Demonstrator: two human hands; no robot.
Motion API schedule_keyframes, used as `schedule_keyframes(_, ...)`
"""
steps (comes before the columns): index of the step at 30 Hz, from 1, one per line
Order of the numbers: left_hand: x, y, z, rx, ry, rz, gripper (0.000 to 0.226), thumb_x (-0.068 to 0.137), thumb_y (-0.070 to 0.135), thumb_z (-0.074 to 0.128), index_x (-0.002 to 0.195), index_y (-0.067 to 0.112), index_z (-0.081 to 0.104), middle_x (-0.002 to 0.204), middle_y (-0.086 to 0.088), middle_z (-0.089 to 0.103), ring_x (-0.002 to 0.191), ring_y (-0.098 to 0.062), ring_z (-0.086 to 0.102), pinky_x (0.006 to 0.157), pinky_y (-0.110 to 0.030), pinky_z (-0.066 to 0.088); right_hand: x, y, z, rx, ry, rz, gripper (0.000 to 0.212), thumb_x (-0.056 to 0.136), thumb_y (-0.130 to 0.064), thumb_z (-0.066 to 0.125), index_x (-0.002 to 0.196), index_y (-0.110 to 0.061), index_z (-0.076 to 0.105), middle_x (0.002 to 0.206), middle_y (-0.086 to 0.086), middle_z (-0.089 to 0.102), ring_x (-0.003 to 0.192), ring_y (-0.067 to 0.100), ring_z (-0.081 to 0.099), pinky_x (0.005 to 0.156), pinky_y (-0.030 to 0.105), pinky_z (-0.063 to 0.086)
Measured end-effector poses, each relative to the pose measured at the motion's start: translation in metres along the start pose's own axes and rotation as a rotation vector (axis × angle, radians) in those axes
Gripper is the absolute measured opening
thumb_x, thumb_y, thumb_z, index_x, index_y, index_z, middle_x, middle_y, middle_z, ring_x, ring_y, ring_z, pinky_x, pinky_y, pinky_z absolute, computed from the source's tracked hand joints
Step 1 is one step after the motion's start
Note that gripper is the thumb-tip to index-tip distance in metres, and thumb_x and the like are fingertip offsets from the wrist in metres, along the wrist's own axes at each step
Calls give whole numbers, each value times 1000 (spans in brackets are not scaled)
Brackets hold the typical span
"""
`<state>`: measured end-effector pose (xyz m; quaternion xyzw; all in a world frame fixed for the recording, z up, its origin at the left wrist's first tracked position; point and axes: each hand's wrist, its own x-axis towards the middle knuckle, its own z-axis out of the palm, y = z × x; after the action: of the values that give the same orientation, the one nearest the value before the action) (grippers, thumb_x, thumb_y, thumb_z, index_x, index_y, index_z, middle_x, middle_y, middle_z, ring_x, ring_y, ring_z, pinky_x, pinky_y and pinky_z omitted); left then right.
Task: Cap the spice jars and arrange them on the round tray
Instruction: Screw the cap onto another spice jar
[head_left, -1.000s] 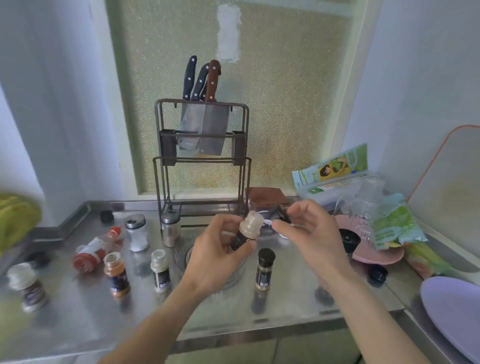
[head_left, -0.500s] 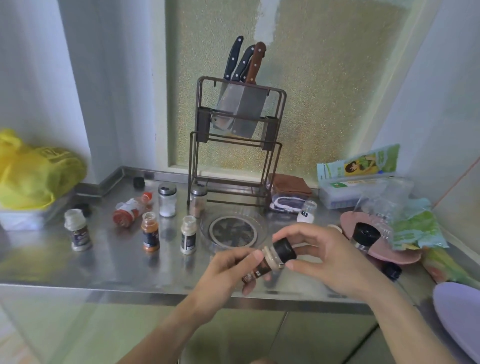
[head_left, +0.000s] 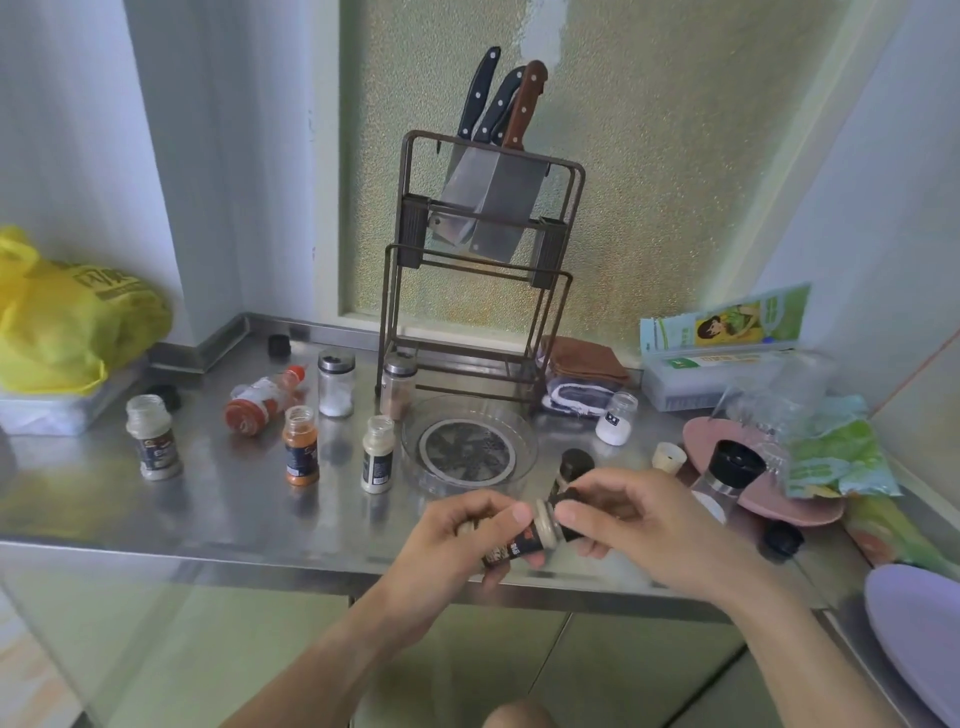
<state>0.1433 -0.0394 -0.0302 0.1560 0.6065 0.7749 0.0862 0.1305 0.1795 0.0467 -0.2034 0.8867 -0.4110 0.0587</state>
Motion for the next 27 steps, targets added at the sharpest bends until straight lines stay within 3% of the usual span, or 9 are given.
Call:
schedule_keyframes(4, 2, -2, -1, -18, 15, -19, 33, 93, 38, 67, 97, 6, 72, 95, -34, 71, 58, -15, 46, 61, -29, 37, -4, -2, -6, -42, -48, -20, 43, 86, -18, 83, 116, -45, 68, 112, -13, 73, 94, 13, 73, 90, 36, 61)
schedule_keyframes(7, 3, -4, -2, -4, 8, -13, 38, 94, 36, 66, 100, -1, 69, 94, -31, 73, 57, -18, 45, 60, -28, 39, 0, 2, -4, -85, -14, 10, 18, 89, -36, 78, 107, -35, 75, 94, -6, 79, 82, 14, 76, 86, 45, 61)
schedule_keyframes(11, 4, -7, -2, 0, 16, -11, 38, 94, 36, 67, 100, -1, 69, 94, -32, 72, 58, -19, 45, 60, -27, 40, -4, -2, -5, -100, -42, -15, 47, 83, -32, 84, 121, -50, 64, 111, -21, 71, 97, 6, 71, 88, 31, 61)
schedule_keyframes(13, 5, -7, -2, 1, 12, -8, 38, 93, 35, 68, 100, -3, 68, 94, -32, 72, 58, -18, 45, 59, -25, 41, -2, -2, -5, -104, -40, 2, 30, 88, -26, 81, 112, -40, 70, 103, -14, 75, 88, 9, 74, 84, 34, 62)
schedule_keyframes(17, 4, -9, -2, 7, 10, -7, 36, 94, 34, 67, 101, -2, 68, 93, -30, 74, 59, -19, 45, 60, -25, 42, -1, 2, -4, -79, -9, 21, 34, 83, -56, 76, 114, -42, 70, 104, -11, 76, 89, 7, 74, 86, 37, 62)
schedule_keyframes(20, 5, -11, -2, 3, 16, -9, 37, 93, 34, 68, 101, -2, 68, 95, -32, 72, 59, -19, 44, 61, -25, 41, -2, 3, -5, -54, -45, 11, 37, 84, -31, 83, 114, -44, 66, 107, -11, 73, 89, 11, 74, 84, 34, 62)
schedule_keyframes(22, 5, -12, -2, 1, 15, -13, 39, 93, 34, 68, 103, -3, 68, 94, -29, 74, 59, -17, 45, 61, -25, 41, 0, 6, -4, -50, -32, 33, 22, 88, -41, 78, 108, -36, 71, 95, -6, 77, 80, 14, 76, 83, 43, 63)
schedule_keyframes(24, 5, -14, -2, -1, 14, -13, 41, 92, 36, 69, 105, -2, 68, 95, -31, 72, 59, -18, 45, 62, -26, 41, -1, 7, -5, -63, -19, 43, 37, 82, -54, 78, 115, -45, 67, 102, -13, 75, 88, 8, 75, 85, 39, 63)
schedule_keyframes(27, 6, -16, -1, -16, 21, -20, 42, 91, 38, 70, 106, -1, 68, 98, -33, 71, 60, -20, 44, 63, -26, 41, -2, 7, -4, -21, -43, 31, 41, 83, -30, 84, 117, -44, 64, 106, -10, 74, 88, 10, 75, 85, 36, 62)
